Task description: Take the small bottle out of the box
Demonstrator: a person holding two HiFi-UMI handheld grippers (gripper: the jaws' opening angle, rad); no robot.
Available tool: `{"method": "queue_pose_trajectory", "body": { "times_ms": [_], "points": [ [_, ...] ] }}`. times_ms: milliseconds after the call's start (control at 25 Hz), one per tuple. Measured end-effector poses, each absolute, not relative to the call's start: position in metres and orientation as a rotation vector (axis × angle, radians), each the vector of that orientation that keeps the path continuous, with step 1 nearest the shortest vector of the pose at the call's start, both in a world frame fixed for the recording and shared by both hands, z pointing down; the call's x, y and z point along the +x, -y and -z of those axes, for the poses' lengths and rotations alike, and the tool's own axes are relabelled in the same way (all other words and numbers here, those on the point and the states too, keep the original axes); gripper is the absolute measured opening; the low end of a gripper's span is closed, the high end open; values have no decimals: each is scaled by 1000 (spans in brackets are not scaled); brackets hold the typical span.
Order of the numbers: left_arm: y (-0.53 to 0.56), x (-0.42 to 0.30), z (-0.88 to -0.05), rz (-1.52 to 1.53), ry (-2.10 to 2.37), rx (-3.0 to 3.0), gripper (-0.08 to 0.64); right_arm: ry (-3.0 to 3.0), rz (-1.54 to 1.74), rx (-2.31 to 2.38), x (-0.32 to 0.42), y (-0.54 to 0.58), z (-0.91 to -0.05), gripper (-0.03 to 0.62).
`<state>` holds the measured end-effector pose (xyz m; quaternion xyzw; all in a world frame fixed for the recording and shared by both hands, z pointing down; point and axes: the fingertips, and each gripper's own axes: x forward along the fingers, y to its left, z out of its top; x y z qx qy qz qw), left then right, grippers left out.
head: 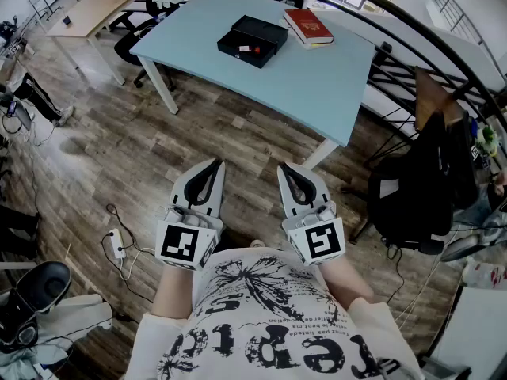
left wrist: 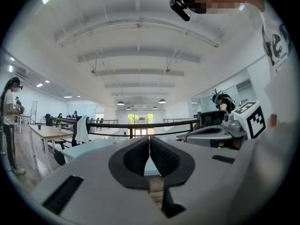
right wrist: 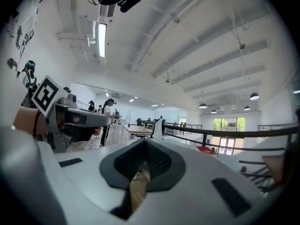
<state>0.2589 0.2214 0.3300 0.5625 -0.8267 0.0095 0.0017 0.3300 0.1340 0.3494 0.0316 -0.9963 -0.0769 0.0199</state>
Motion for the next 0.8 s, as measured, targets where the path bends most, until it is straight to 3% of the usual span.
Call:
{"method": "queue_pose_trajectory", "body": {
  "times_ms": [480,800],
  "points": [
    [-216,239,-336,-36,2570,1768,20,3071,215,123,314,-131,-353,8],
    [-207,184,-348,-25,2513,1801,20,3048,117,277,265,-110,-364,9]
  ]
}}
